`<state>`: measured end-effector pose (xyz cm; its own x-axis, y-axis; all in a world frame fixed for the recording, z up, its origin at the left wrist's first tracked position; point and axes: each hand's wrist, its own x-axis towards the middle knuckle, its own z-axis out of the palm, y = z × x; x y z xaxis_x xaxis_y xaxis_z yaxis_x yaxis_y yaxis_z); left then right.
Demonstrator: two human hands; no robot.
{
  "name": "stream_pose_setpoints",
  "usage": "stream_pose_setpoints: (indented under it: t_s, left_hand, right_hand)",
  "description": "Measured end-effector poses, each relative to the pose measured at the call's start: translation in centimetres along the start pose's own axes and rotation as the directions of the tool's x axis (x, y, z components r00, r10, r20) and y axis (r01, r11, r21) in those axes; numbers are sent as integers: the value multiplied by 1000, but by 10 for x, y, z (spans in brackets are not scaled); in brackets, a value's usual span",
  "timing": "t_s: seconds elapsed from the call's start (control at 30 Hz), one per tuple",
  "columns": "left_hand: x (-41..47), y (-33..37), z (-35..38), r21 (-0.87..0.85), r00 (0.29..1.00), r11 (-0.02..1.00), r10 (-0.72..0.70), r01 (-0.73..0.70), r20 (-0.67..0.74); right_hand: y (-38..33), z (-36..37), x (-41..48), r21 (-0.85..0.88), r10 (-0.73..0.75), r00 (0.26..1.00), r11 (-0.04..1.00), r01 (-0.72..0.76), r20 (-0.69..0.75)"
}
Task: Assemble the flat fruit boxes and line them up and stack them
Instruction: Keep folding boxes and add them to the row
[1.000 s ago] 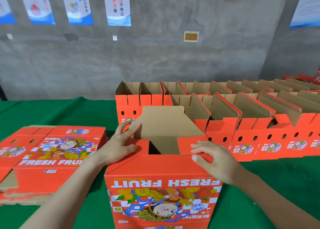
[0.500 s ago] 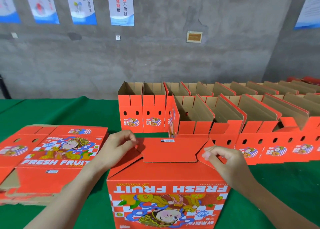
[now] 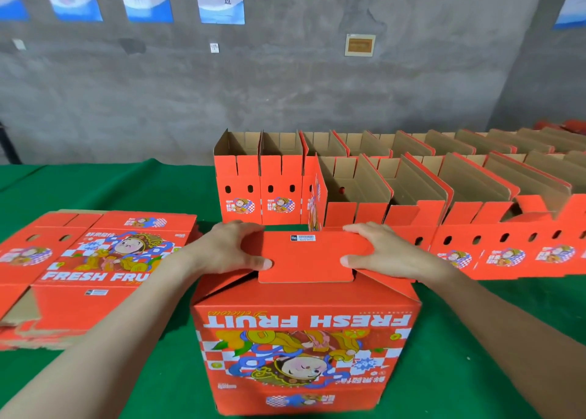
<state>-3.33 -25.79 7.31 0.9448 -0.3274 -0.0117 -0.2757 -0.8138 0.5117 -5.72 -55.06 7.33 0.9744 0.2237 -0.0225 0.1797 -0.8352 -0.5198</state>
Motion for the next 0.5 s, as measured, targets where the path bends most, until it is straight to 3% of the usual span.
stream_pose_setpoints:
  t_s: [0.17,0.5]
  left_hand:
    - [0,7,1,125,997,990,-66,62,30]
    - [-2,12,10,238,996,968,-65,77,-59]
  right_hand:
    - [7,5,0,-5,15,1000,1000,-15,-23]
    - [4,15,-4,-158,-30,992,987,11,-119]
